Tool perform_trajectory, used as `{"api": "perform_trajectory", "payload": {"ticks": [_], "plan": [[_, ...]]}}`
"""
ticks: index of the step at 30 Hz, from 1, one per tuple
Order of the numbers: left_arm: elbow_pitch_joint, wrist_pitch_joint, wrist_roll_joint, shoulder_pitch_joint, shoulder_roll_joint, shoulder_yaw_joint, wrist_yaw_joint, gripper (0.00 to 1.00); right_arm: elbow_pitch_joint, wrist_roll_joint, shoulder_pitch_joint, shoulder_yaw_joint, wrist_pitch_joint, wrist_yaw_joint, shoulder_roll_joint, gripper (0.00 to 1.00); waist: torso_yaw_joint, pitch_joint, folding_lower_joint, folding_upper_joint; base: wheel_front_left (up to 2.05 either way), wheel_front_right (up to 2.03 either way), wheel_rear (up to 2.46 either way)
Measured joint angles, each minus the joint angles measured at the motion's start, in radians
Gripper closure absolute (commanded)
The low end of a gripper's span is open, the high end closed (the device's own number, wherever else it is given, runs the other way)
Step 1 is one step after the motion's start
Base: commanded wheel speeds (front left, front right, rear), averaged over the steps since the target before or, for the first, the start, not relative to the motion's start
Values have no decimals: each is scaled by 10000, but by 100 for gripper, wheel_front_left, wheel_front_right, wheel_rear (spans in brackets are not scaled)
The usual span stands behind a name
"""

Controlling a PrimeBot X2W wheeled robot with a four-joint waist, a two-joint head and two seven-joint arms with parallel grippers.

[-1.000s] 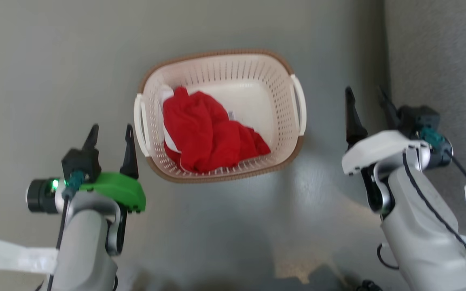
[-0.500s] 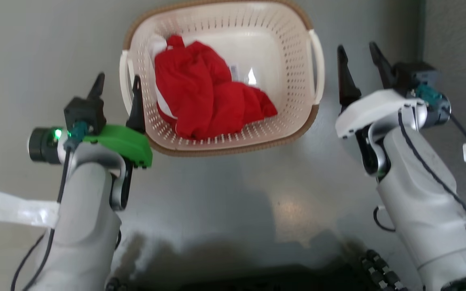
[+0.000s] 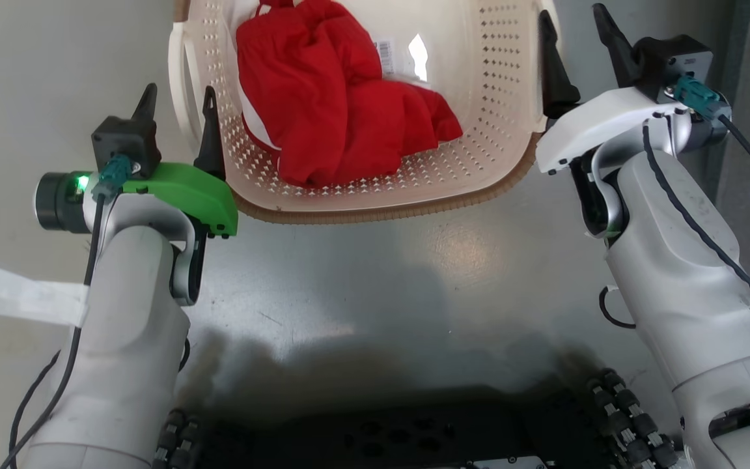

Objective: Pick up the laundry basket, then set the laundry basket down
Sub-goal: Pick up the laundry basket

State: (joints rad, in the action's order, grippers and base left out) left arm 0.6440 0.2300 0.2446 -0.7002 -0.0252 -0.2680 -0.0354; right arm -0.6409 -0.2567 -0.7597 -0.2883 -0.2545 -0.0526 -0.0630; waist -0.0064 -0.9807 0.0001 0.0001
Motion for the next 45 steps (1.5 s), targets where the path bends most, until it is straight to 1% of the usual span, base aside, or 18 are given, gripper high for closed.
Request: {"api": "perform_trajectory", "payload": {"ticks": [4, 20, 21, 23, 24, 25, 26, 27, 29, 30, 31, 34, 36, 45], "plan": [[286, 13, 63, -243, 10, -65, 0, 0, -165, -19, -135, -157, -2, 84, -2, 0, 35, -209, 0, 0, 0, 0, 0], [1352, 184, 387, -1060, 27, -385, 0, 0, -963, -581, -570, -715, 0, 127, -8, 0, 91, -591, -1, 0, 0, 0, 0], [1425, 184, 430, -1104, 29, -401, 0, 0, -1007, -616, -583, -734, -2, 127, -8, 6, 93, -607, 0, 0, 0, 0, 0], [1549, 186, 445, -1191, 29, -431, 0, 0, -1104, -619, -619, -767, 0, 127, -10, 29, 98, -640, -1, 0, 0, 0, 0], [1572, 186, 447, -1210, 31, -460, 0, 0, -1162, -637, -638, -786, -2, 127, -10, 44, 101, -654, 0, 0, 0, 0, 0], [1601, 186, 466, -1216, 31, -491, 0, 8, -1237, -685, -668, -807, -2, 127, -10, 53, 104, -668, -1, 0, 0, 0, 0], [1641, 186, 491, -1221, 33, -514, 0, 26, -1292, -727, -703, -828, -2, 127, -12, 61, 108, -682, -1, 0, 0, 0, 0], [1676, 190, 525, -1238, 46, -533, 0, 47, -1327, -757, -729, -846, 0, 127, -15, 65, 114, -694, -1, 0, 0, 0, 0], [1760, 219, 562, -1308, 100, -579, 2, 62, -1383, -857, -764, -918, -2, 128, -10, 88, 125, -713, -1, 0, 0, 0, 0], [1802, 219, 600, -1338, 134, -596, 10, 78, -1394, -907, -779, -972, -4, 127, 12, 100, 129, -719, -1, 0, 0, 0, 0], [1839, 219, 619, -1360, 180, -629, 12, 100, -1406, -965, -808, -1007, -6, 125, 35, 100, 133, -724, -1, 0, 0, 0, 0], [1910, 261, 742, -1432, 316, -656, 0, 100, -1513, -1066, -939, -1097, -6, 115, 58, 100, 137, -717, -2, 0, 0, 0, 0], [2010, 261, 940, -1473, 313, -677, 2, 100, -1636, -1124, -962, -1166, -13, 113, 59, 100, 136, -667, -1, 0, 0, 0, 0], [2336, 261, 1068, -1470, 299, -788, 2, 100, -2142, -1488, -941, -1503, 0, 71, 96, 100, 76, -178, -1, 0, 0, 0, 0]]}}
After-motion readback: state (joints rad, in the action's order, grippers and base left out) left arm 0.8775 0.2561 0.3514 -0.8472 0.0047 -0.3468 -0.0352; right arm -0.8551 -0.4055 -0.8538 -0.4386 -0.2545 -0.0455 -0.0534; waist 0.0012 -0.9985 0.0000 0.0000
